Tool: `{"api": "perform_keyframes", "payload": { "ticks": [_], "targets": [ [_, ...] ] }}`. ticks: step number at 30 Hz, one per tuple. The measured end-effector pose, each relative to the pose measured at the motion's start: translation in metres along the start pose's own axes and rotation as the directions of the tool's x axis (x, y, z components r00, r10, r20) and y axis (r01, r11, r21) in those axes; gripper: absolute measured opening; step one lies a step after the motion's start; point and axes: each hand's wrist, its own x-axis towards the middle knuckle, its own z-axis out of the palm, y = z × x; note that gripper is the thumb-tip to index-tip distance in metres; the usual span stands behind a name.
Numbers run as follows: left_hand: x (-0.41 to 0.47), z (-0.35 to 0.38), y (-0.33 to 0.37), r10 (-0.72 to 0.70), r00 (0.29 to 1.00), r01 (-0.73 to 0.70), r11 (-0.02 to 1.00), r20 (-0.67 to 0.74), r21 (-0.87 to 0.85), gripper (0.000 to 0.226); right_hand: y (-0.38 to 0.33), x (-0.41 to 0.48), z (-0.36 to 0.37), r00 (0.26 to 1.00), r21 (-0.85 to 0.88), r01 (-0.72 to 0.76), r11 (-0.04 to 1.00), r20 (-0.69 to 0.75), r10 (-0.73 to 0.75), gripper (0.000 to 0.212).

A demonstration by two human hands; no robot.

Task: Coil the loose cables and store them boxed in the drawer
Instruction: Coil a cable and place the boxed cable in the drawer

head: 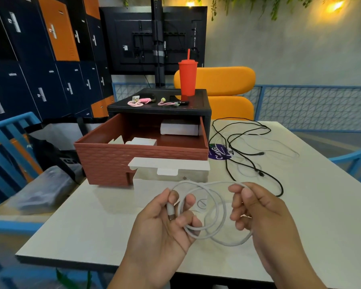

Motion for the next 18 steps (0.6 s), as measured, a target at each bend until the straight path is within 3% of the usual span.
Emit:
{"api": "perform_keyframes", "payload": {
  "ticks": [6, 8, 13, 15, 17, 18],
  "targets": [
    [0.003, -0.008, 0.007, 0.068, 0.998, -0.068, 0.997, 0.009, 0.030, 0.019, -0.003, 0.008, -0.014, 0.987, 0.109, -0.010, 0.994, -0.160, 0.028, 0.030],
    [0.002, -0.008, 0.011, 0.106, 0.994, -0.106, 0.994, 0.006, 0.035, 0.018, -0.003, 0.011, -0.021, 0.989, 0.088, -0.027, 0.996, -0.141, 0.039, 0.029],
    [0.001, -0.007, 0.014, 0.146, 0.989, -0.147, 0.987, 0.018, 0.063, 0.019, -0.002, 0.011, -0.025, 0.988, -0.332, -0.139, 0.933, 0.016, 0.153, 0.026],
    [0.001, -0.007, 0.012, 0.133, 0.991, -0.134, 0.988, 0.021, 0.073, 0.018, 0.003, 0.011, -0.024, 0.989, -0.631, -0.069, 0.773, 0.057, 0.135, 0.029],
    [0.001, -0.007, 0.008, 0.117, 0.993, -0.118, 0.989, 0.020, 0.086, 0.016, 0.008, 0.009, -0.022, 0.995, -0.903, 0.098, 0.418, 0.094, -0.030, 0.044],
    [0.001, -0.006, 0.006, 0.109, 0.994, -0.110, 0.989, 0.018, 0.094, 0.015, 0.009, 0.007, -0.017, 0.978, -0.933, 0.179, 0.312, 0.133, -0.162, 0.048]
  ]
}}
